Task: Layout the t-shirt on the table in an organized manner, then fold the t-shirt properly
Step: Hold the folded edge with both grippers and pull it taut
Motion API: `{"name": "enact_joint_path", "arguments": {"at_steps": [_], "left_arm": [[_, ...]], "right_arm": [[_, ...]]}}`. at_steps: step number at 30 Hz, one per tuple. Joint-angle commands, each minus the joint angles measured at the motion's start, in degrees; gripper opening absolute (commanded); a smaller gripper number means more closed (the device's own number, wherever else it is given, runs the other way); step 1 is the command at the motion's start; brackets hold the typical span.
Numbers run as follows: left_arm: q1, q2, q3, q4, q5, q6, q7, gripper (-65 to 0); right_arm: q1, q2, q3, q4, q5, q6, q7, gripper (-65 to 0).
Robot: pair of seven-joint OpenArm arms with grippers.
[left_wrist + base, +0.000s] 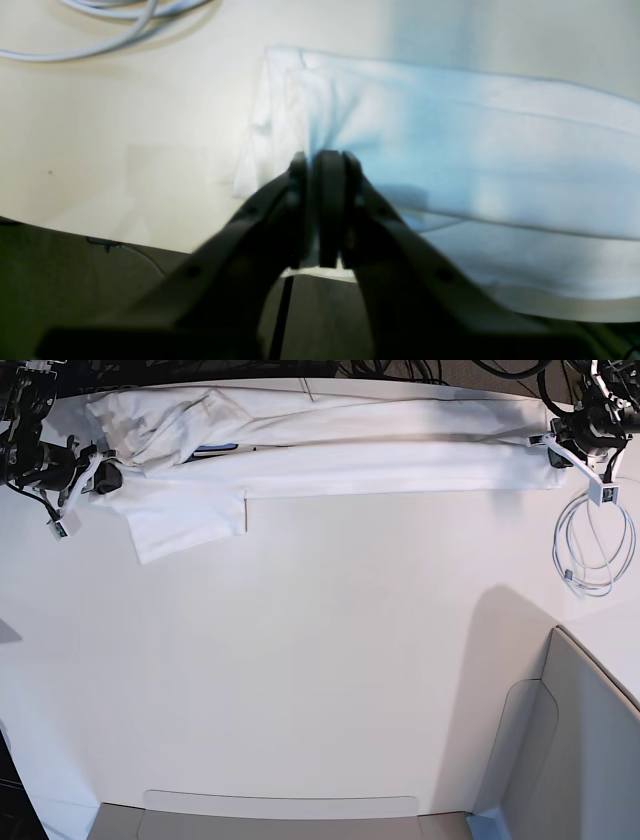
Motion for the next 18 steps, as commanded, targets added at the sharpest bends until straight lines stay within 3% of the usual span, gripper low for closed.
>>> {"name": "enact_joint_path", "arguments": {"at_steps": [1, 18], "left_arm": [[0.2, -1.0, -0.1, 1.0, 0.5, 0.2, -0.6, -55.0], [0.0, -2.5, -0.6, 0.5, 0.5, 0.2, -0.6, -51.1]], "right_arm": [[0.5, 1.3, 0.7, 1.0, 0.6, 0.4, 0.2, -62.2], [0.5, 1.3, 0.7, 1.0, 0.6, 0.4, 0.2, -62.2]]}}
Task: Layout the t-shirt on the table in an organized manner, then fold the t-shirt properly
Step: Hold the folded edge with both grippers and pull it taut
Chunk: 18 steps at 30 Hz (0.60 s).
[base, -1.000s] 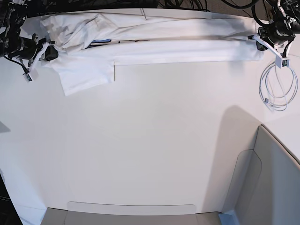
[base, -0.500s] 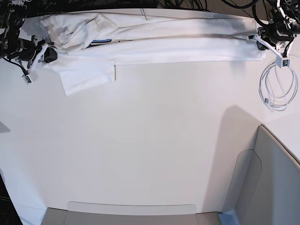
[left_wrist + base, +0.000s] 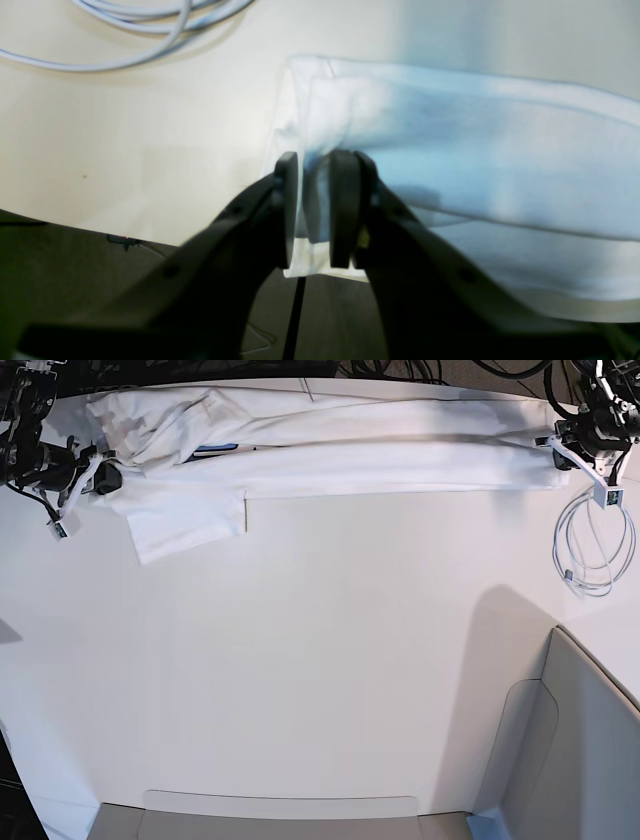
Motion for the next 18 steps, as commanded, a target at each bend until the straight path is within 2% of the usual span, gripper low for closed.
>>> {"name": "enact_joint_path", "arguments": {"at_steps": [1, 4, 14, 18], "left_arm": [[0.3, -0.8, -0.6, 0.6, 0.1, 0.2, -0.6, -49.8], [0.3, -0.8, -0.5, 0.6, 0.1, 0.2, -0.6, -46.0], [0.5, -1.0, -0.5, 0.6, 0.1, 0.2, -0.6, -44.9], [1.5, -2.0, -0.4, 0.6, -0.1, 0.1, -0.6, -38.5]], "right_arm": [[0.4, 1.3, 0.7, 1.0, 0.6, 0.4, 0.2, -62.2], [0.2, 1.3, 0.7, 1.0, 0.6, 0.4, 0.2, -62.2], [0.2, 1.3, 0.7, 1.0, 0.6, 0.4, 0.2, -62.2], [0.2, 1.3, 0.7, 1.0, 0.6, 0.4, 0.2, -62.2]]}}
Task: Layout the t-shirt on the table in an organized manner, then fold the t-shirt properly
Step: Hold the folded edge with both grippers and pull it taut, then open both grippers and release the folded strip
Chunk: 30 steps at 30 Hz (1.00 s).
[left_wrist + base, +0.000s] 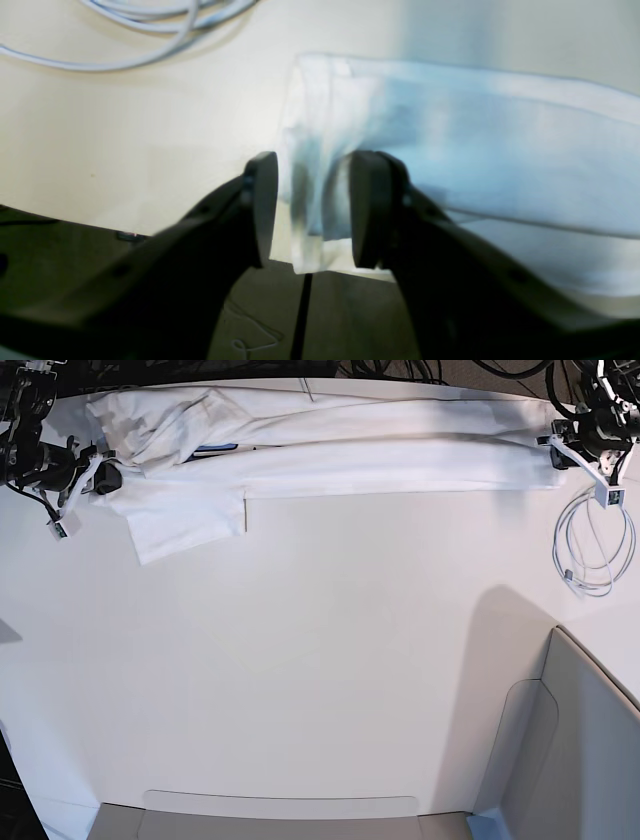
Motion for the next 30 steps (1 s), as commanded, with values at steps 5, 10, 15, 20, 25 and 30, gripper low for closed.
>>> {"name": "enact_joint_path", "arguments": {"at_steps": [5, 10, 15, 20, 25, 30], "left_arm": [[0.7, -0.9, -0.7, 0.7, -0.2, 0.1, -0.5, -34.7], [0.4, -0.5, -0.9, 0.7, -0.2, -0.1, -0.5, -34.6], [0.2, 2.4, -5.9, 0.7, -0.2, -0.1, -0.5, -34.5], [0.2, 2.8, -9.3, 0.7, -0.2, -0.1, -0.5, -34.5], [0.2, 2.8, -9.3, 0.7, -0.2, -0.1, -0.5, -34.5], [0.2, 2.9, -9.2, 0.7, -0.2, -0.1, -0.5, -34.5]], "right_arm": [[0.1, 1.3, 0.7, 1.0, 0.7, 0.4, 0.2, -62.2], [0.1, 1.2, 0.7, 1.0, 0.8, 0.4, 0.2, -62.2], [0.1, 0.9, 2.2, 1.0, 0.9, 0.4, 0.2, -62.2], [0.3, 0.7, 8.6, 2.9, 1.0, 0.5, 0.2, -62.2], [3.1, -1.6, 15.2, 5.9, 0.9, 0.5, 0.2, -62.2], [4.3, -2.2, 15.6, 7.0, 0.9, 0.4, 0.2, -62.2]]}}
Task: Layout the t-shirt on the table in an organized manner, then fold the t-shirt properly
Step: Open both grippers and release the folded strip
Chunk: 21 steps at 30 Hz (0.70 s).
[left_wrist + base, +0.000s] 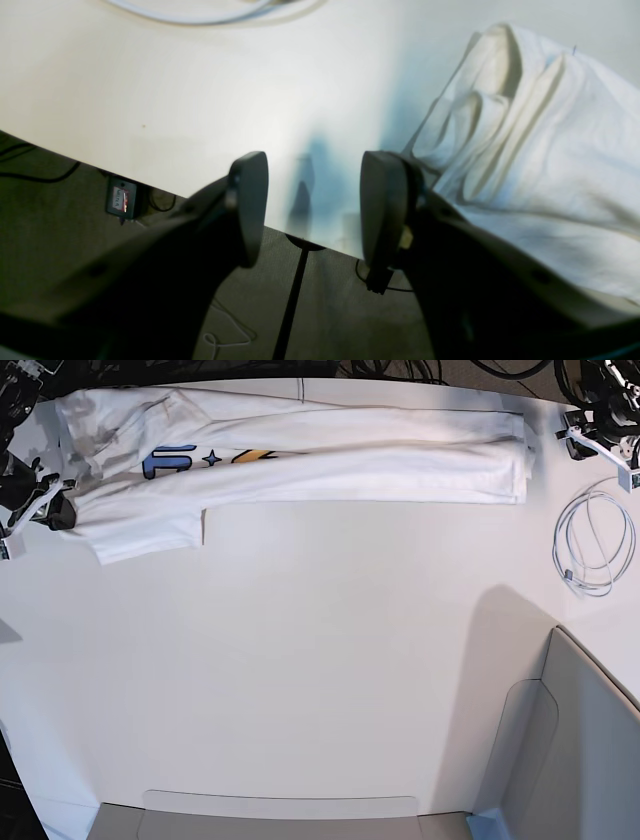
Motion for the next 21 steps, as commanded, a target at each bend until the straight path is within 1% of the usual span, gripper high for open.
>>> {"name": "enact_joint_path", "arguments": {"at_steps": [1, 3, 6, 10, 13, 21], "left_arm": [[0.1, -0.8, -0.4, 0.8, -0.3, 0.1, -0.6, -34.5], [0.1, -0.8, -0.4, 0.8, -0.3, 0.1, -0.6, -34.6], [0.1, -0.8, -0.4, 0.8, -0.3, 0.1, -0.6, -34.6], [0.1, -0.8, -0.4, 0.8, -0.3, 0.1, -0.6, -34.6], [0.1, -0.8, -0.2, 0.8, -0.3, 0.1, -0.6, -34.6], [0.1, -0.8, 0.0, 0.8, -0.3, 0.1, -0.6, -34.7]], "right_arm": [[0.2, 1.1, 0.3, 0.9, 0.9, 0.4, 0.5, -62.2], [-0.4, 1.3, 0.3, 0.9, 0.9, 0.4, 0.4, -62.2], [-1.3, 1.6, 0.6, 0.9, 0.9, 0.4, -3.2, -62.2], [-1.9, 1.7, 0.8, 2.5, 0.8, 0.5, -3.2, -62.3], [-4.6, 1.7, 0.9, 4.7, 0.6, 0.5, -3.2, -62.3], [-9.9, 1.8, 0.3, 5.0, 0.5, 0.3, -3.2, -62.3]]}}
